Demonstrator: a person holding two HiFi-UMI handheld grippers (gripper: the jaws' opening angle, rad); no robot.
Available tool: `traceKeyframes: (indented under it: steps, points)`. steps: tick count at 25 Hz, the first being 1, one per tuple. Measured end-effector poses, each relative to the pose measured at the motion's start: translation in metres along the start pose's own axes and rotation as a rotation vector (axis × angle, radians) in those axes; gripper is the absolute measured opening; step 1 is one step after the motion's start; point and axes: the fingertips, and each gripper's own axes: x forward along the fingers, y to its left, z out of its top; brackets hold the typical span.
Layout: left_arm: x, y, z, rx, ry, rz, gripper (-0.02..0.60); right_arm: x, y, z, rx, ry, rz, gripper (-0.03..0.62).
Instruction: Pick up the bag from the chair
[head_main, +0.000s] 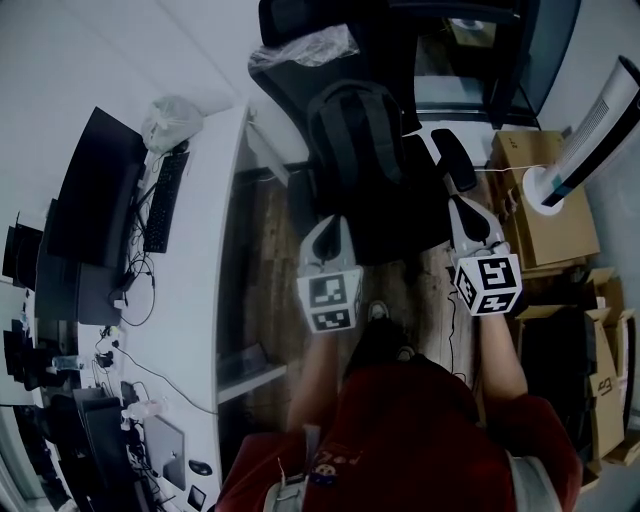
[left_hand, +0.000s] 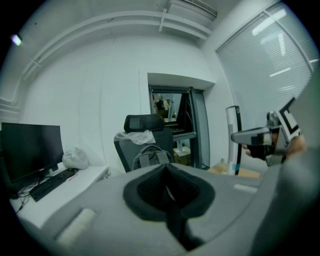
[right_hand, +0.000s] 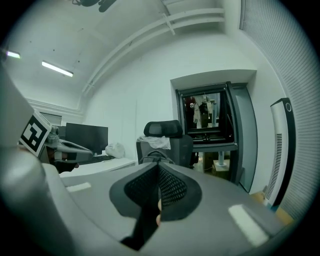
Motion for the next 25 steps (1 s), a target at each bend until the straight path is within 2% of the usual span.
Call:
traceKeyframes:
  steps: [6,12,25]
  points:
    - [0.046,0.03,0.0,-0.007,-0.015,-0.005,-0.003,0.054,-0.002,0.003,-0.029,-0.003,0.006,0.0]
    - [0.112,0.075,0.014,-0.017,-0.016,-0.004,-0.003,0.132,-0.012,0.016,-0.053,0.018,0.013,0.0]
    - [0.248,0.17,0.015,-0.048,0.022,-0.024,-0.003,0.296,-0.025,0.024,-0.046,0.067,-0.001,0.001]
